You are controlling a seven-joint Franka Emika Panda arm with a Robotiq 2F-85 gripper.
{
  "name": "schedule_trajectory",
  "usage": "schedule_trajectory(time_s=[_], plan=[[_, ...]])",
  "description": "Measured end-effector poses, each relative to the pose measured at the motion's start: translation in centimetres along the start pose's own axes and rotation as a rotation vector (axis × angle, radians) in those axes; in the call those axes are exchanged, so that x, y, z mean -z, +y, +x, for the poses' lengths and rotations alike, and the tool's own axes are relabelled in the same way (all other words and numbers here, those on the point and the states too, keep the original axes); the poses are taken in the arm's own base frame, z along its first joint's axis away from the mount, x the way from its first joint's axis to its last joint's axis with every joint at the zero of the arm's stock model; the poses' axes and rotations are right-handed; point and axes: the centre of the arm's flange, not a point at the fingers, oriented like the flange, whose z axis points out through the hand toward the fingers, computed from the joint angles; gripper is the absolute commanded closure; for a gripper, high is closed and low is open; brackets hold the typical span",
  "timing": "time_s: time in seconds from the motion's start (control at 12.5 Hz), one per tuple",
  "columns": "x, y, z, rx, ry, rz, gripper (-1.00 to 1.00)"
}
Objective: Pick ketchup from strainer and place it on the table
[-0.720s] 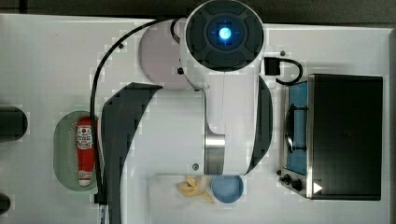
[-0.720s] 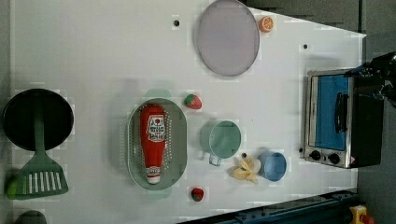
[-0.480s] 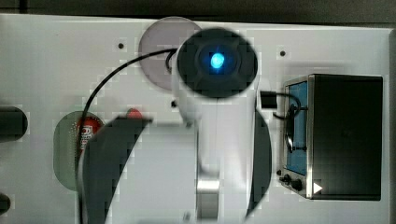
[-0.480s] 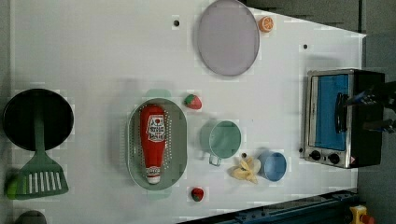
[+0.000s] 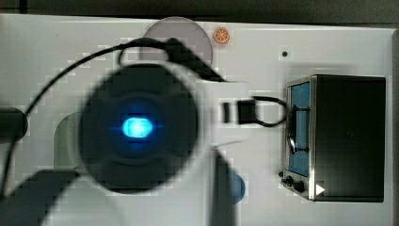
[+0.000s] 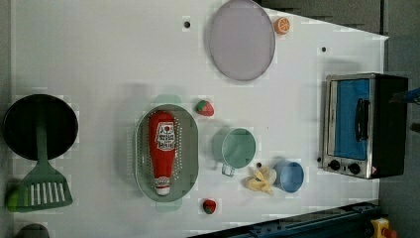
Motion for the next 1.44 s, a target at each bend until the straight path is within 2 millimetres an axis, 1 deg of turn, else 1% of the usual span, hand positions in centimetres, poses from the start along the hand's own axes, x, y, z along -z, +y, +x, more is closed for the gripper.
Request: schedule_trajectory(time_s=[0.08,0.16,0.32,0.48,0.56,0.64,0.72,0.8,0.88,1.04,1.2,1.36,1.44], plan=[[-0.8,-1.8,-1.2,0.04,-0.008,-0.006,-1.0],[-2.0,-4.1,-2.8,0.091,-0.018,-0.015,-1.0],[-5.0,-8.9,-6.5,0.206,-0.056,-0.042,-1.0],[-8.1,-13.1,-11.2,0.315,-0.096,-0.051,-1.0],[-9.6,-14.7,-13.9,0.374,-0.106,-0.05,-1.0],[-11.3,-15.9,-16.7,0.428,-0.117,-0.055,-1.0],[-12.9,-16.7,-19.3,0.473,-0.136,-0.066,-1.0],[-14.2,-17.5,-21.3,0.509,-0.147,-0.053,-1.0],[-15.6,-18.2,-23.0,0.539,-0.144,-0.029,-1.0],[-18.2,-19.2,-25.6,0.589,-0.109,0.04,-1.0],[-20.9,-19.9,-27.5,0.619,-0.091,0.123,-1.0],[-24.4,-19.9,-28.0,0.661,-0.051,0.171,-1.0],[-26.8,-19.5,-28.1,0.669,-0.059,0.182,-1.0]])
